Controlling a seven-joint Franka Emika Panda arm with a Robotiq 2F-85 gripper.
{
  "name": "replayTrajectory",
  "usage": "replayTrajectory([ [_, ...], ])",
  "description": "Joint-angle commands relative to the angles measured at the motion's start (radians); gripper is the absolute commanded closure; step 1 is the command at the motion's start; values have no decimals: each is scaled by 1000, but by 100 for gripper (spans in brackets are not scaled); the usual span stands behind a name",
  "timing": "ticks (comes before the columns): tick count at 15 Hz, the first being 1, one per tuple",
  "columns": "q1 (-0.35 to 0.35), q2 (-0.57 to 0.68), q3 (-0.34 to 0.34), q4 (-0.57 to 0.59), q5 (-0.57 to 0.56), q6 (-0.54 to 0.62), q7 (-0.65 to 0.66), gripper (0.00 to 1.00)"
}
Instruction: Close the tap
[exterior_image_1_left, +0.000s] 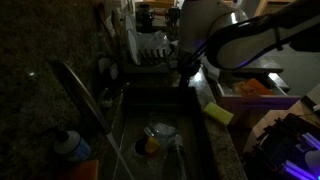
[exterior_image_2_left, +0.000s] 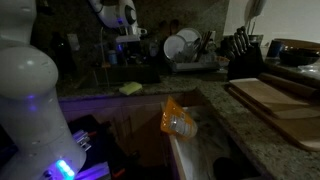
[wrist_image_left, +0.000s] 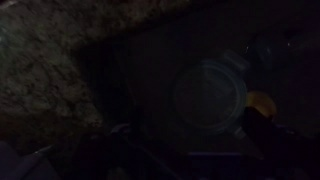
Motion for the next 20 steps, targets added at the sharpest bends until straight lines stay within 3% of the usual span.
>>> replayTrajectory([
  [1, 79, 202, -4, 196, -25, 94, -25, 0],
  [5, 245, 297, -53, 383, -162, 193, 34, 0],
  [8, 318, 324, -91, 473, -231, 293, 57, 0],
  [9, 303, 293, -71, 418, -173, 238, 38, 0],
  [14, 329, 282, -108, 410, -198, 243, 67, 0],
  [20, 190, 433, -46, 519, -42, 430, -101, 0],
])
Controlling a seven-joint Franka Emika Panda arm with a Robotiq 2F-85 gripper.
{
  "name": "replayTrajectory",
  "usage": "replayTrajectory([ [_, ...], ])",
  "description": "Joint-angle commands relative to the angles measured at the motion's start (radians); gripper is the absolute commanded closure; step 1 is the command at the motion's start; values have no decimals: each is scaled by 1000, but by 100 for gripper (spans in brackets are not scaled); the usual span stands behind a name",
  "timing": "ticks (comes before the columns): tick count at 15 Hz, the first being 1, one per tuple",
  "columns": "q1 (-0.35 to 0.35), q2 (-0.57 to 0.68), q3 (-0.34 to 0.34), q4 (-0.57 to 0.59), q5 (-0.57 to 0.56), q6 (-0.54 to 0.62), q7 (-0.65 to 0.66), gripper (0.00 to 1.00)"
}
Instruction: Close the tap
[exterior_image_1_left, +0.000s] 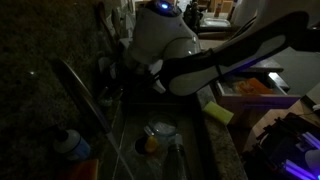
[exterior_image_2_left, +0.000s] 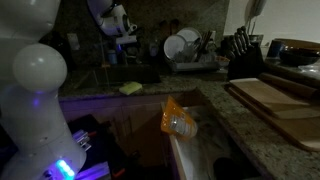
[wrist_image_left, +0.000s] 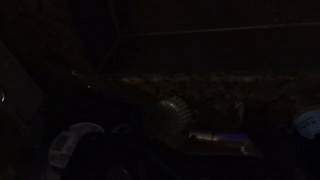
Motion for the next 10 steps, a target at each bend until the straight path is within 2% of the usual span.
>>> replayTrajectory([
  [1, -80, 114, 79, 104, 111, 83, -146, 0],
  [5, -169, 218, 251, 230, 293, 43, -324, 0],
  [6, -130, 161, 170, 148, 231, 74, -246, 0],
  [8, -151, 193, 219, 191, 267, 71, -284, 0],
  [10, -159, 210, 231, 208, 270, 65, -297, 0],
])
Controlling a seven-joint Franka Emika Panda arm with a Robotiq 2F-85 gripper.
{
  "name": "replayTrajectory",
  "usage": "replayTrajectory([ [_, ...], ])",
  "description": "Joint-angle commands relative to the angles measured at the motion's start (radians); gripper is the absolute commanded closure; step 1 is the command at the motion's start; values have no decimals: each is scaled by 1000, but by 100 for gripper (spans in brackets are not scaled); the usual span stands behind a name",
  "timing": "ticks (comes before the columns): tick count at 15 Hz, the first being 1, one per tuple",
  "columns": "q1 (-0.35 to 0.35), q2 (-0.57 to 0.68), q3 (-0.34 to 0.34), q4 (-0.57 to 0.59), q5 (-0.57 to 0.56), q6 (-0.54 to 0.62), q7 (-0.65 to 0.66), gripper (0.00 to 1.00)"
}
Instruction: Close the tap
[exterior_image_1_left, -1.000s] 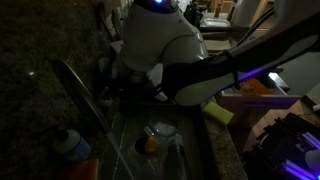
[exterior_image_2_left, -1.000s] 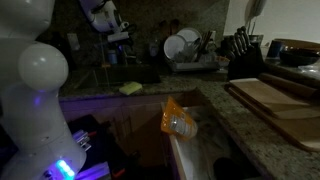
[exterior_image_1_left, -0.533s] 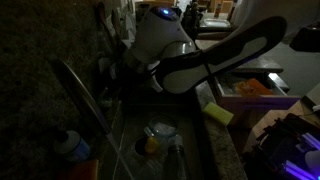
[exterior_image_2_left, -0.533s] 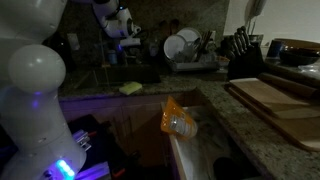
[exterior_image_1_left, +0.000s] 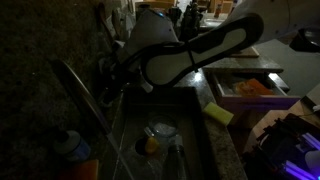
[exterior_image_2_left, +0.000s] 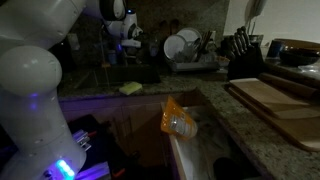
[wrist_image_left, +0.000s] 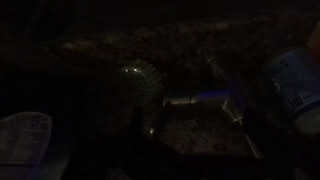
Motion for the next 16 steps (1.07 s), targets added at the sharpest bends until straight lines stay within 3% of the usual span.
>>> replayTrajectory([
  [1, -26, 20, 29, 6, 20, -21, -32, 0],
  [6, -14, 58, 40, 34, 2, -24, -68, 0],
  [10, 27, 57, -4, 45, -65, 14, -91, 0],
  [16, 22, 45, 4, 28, -85, 16, -63, 0],
])
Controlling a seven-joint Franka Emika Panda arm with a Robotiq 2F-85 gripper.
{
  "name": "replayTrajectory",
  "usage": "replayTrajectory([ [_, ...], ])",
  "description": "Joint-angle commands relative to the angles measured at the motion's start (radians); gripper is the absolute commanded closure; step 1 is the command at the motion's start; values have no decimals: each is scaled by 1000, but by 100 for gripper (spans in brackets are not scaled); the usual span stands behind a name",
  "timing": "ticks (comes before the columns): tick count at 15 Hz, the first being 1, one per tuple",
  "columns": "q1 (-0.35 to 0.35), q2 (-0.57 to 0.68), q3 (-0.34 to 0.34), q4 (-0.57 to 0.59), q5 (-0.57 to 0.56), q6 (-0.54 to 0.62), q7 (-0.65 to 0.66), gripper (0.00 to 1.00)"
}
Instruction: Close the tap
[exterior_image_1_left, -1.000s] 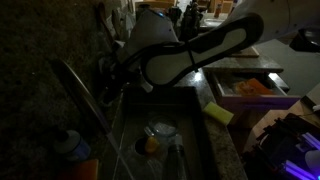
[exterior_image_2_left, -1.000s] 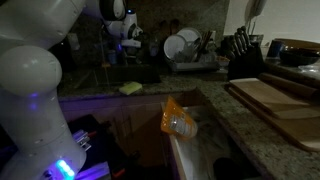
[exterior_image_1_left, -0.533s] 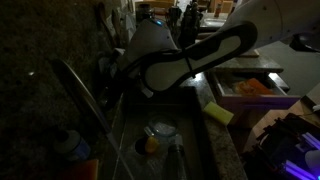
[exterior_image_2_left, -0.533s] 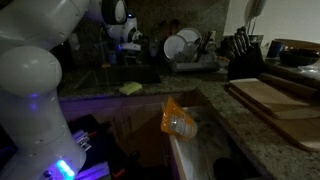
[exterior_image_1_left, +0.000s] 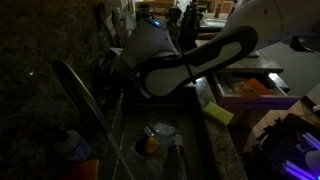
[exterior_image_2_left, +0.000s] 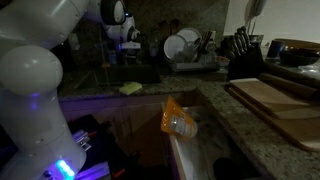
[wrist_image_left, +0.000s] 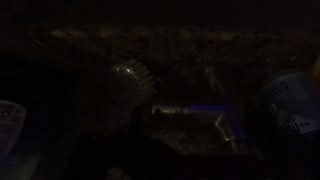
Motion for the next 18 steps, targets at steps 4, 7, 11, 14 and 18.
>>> replayTrajectory([
  [4, 16, 4, -9, 8, -20, 44, -5, 0],
  [7, 38, 7, -32, 15, -51, 61, 12, 0],
  [11, 41, 0, -37, 6, -48, 49, 25, 0],
  [14, 64, -33, -96, -5, -40, 20, 163, 0],
  [18, 100, -53, -182, 5, -42, 0, 362, 0],
])
